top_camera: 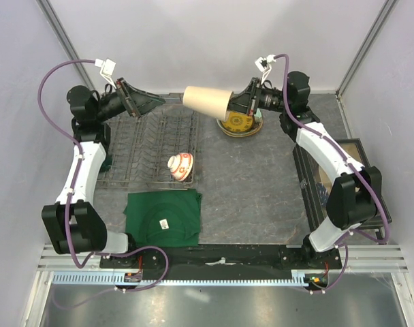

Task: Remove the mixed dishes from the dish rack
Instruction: Place the cup at the center of the board.

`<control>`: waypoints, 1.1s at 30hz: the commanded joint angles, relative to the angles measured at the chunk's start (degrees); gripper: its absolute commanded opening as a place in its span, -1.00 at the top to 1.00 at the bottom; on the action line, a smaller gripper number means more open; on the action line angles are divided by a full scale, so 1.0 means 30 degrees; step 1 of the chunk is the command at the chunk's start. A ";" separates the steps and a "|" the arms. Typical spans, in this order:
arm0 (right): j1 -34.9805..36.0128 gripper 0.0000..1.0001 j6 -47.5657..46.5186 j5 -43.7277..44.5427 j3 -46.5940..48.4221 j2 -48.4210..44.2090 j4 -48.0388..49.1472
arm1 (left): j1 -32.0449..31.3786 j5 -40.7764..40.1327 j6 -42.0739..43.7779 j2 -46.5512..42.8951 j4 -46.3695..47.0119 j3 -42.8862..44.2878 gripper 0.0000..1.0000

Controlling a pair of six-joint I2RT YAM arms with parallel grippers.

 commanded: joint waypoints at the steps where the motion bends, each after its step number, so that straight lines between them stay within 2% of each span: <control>1: -0.0682 1.00 -0.2824 0.0236 0.2429 -0.0608 -0.3520 | 0.0546 0.0345 0.2335 -0.0053 0.0357 -0.0085 -0.99; 3: -0.1236 1.00 -0.4442 0.0791 0.3255 -0.0402 -0.6995 | 0.0635 0.0199 0.4065 -0.0286 -0.2216 0.0439 -0.99; 4: -0.1357 1.00 -0.5205 0.1810 0.4100 -0.0344 -0.8265 | 0.0606 -0.0092 0.6046 -0.0375 -0.3472 0.0675 -0.99; 5: -0.1561 1.00 -0.7475 0.2429 0.4747 0.0005 -0.9728 | 0.0606 -0.0269 0.7023 -0.0434 -0.5544 0.1228 -0.99; 6: -0.1592 1.00 -0.8687 0.3451 0.5478 0.0270 -1.3194 | 0.0606 -0.0502 0.7961 -0.0521 -0.6783 0.1495 -0.99; 7: -0.1592 1.00 -0.9714 0.5201 0.7168 0.0649 -1.4824 | 0.0606 -0.0940 0.9798 -0.0493 -0.7724 0.1816 -0.99; 8: -0.1592 1.00 -1.1610 0.6263 0.7939 0.1436 -1.6232 | 0.0635 -0.1176 1.0628 -0.0522 -1.0111 0.2458 -0.99; 9: -0.1592 1.00 -1.1977 0.7230 0.8671 0.1879 -1.8625 | 0.0606 -0.1411 1.1449 -0.0435 -1.1063 0.2783 -0.99; 10: -0.1650 1.00 -1.2967 0.8545 0.9636 0.2464 -1.9403 | 0.0606 -0.1935 1.2907 -0.0376 -1.1885 0.3047 -0.99; 12: -0.1768 1.00 -1.3996 1.0016 0.9850 0.2703 -2.0460 | 0.0606 -0.2465 1.4233 -0.0259 -1.4223 0.3780 -0.99; 17: -0.1855 1.00 -1.5640 1.4759 1.0142 0.3376 -2.1810 | 0.0577 -0.3902 1.8190 0.0209 -1.7806 0.4776 -0.99; 22: -0.1827 1.00 -1.6841 1.6261 1.0788 0.4138 -2.3891 | 0.0606 -0.4838 2.1352 0.0913 -2.1465 0.5744 -0.99; 33: -0.1856 1.00 -1.8687 1.8518 1.2397 0.5427 -2.7962 | 0.0576 -0.6363 2.4403 0.1645 -2.4314 0.6009 -0.93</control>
